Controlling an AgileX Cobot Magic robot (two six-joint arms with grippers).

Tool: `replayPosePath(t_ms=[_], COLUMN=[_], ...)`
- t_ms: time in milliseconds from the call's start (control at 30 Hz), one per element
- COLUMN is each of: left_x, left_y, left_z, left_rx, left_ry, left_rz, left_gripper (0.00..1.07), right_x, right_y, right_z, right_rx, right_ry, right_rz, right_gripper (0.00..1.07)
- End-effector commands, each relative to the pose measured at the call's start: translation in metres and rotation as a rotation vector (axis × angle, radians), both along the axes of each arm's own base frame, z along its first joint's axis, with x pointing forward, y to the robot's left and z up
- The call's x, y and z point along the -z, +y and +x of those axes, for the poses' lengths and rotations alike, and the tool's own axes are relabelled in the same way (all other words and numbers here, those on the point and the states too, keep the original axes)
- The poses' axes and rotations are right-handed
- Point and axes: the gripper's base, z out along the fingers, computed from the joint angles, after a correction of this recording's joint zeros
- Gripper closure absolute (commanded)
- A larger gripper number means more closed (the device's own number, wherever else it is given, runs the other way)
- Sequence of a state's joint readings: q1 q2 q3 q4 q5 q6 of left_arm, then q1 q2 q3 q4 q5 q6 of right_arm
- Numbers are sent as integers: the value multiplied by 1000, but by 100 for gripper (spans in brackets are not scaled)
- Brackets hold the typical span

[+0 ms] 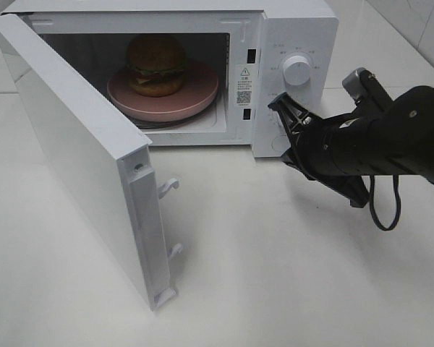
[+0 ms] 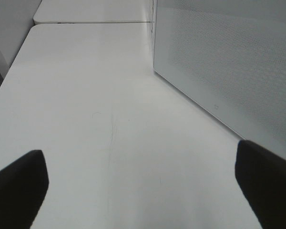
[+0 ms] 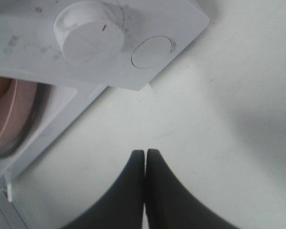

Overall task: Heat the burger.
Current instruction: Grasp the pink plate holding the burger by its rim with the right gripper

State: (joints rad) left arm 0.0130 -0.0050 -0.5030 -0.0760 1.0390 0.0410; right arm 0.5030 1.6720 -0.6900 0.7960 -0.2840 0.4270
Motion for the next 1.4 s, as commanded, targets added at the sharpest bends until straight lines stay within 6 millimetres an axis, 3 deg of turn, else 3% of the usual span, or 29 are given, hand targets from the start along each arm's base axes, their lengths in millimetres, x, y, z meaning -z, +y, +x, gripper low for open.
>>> replayPosePath(t_ms=[33, 300, 433, 500, 1000, 1400], left_x=[1, 1, 1, 1, 1, 1], left_y=[0, 0, 0, 0, 0, 0], left_z=[-2, -2, -2, -2, -2, -2], left_rx=[1, 1, 1, 1, 1, 1], left_ry=[-15, -15, -15, -15, -15, -15], left_rz=[-2, -2, -2, -2, -2, -2], left_gripper=[7, 7, 7, 7, 7, 7], right_x=[-6, -12, -12, -14, -39, -57], right_y=[-3, -13, -10, -6, -13, -16], right_z=[-5, -15, -19, -22, -16, -9], right_rx=[-157, -448, -575, -720, -1151, -1731], right_ry=[20, 70, 83, 110, 196, 17], right_rz=[-86, -208, -251, -291, -635, -964], right_gripper=[107, 107, 107, 107, 107, 107])
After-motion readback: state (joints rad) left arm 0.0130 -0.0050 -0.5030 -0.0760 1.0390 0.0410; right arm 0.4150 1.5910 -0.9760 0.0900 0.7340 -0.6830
